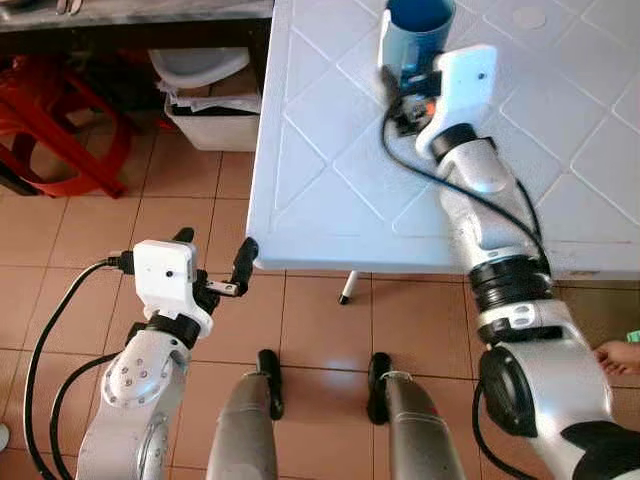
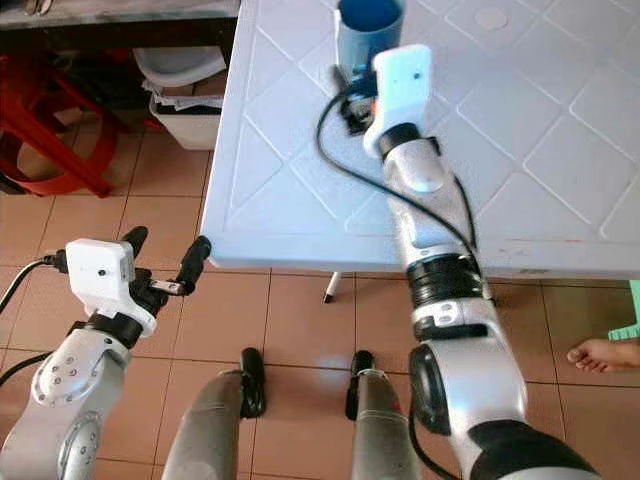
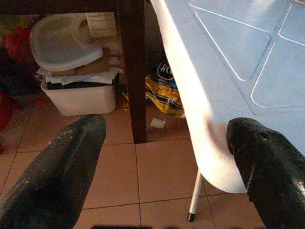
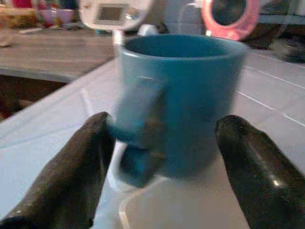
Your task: Setting the table
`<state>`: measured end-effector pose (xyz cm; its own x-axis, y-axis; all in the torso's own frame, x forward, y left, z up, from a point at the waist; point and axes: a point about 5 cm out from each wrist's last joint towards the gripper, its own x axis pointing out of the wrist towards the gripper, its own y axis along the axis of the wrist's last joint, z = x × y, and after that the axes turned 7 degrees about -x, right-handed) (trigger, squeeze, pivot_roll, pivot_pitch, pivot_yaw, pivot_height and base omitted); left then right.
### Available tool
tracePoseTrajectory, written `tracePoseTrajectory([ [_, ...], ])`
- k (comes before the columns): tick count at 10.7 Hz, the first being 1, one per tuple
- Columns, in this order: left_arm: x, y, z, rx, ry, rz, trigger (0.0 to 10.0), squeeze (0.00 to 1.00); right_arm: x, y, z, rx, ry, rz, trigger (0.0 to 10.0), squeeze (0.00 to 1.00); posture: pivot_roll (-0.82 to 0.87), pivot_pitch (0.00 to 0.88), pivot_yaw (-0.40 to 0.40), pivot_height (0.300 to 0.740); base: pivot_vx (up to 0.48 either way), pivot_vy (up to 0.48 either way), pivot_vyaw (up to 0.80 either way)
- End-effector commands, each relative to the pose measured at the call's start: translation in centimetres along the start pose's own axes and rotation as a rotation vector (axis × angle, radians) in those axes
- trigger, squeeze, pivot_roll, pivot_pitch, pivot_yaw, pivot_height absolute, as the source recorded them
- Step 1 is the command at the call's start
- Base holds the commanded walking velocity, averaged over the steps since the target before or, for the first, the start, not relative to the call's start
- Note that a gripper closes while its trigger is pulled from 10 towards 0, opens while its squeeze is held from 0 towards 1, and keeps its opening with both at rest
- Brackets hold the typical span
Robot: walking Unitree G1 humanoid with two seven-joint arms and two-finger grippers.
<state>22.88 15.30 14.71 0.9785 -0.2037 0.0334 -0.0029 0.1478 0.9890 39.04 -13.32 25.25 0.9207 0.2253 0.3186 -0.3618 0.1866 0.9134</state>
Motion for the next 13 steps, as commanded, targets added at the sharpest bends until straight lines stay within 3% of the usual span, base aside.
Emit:
tracePoseTrajectory([
  [1, -0.3, -1.5, -0.8, 0.002, 0.053, -0.084, 10.0, 0.00, 0.1, -0.2, 0.5, 0.014, -0.036, -0.021, 0.0, 0.00, 0.09, 0.416, 0.080, 0.740, 0.000, 0.000, 0.00],
  [4, -0.1, -1.5, -0.8, 0.000, 0.053, -0.082, 10.0, 0.00, 0.0, -0.3, 1.9, -0.005, -0.104, -0.019, 0.0, 0.00, 0.09, 0.414, 0.079, 0.740, 0.000, 0.000, 0.00],
  [9, 0.1, -1.4, -1.0, 0.010, 0.060, -0.078, 10.0, 0.00, 0.6, -0.3, 1.7, -0.005, -0.053, -0.017, 0.0, 0.00, 0.09, 0.404, 0.079, 0.740, 0.000, 0.000, 0.00],
  [13, 0.3, -1.6, -1.0, 0.014, 0.068, -0.081, 10.0, 0.00, 0.9, -0.6, 1.6, 0.091, -0.011, -0.027, 0.0, 0.00, 0.09, 0.400, 0.075, 0.740, 0.000, 0.000, 0.00],
])
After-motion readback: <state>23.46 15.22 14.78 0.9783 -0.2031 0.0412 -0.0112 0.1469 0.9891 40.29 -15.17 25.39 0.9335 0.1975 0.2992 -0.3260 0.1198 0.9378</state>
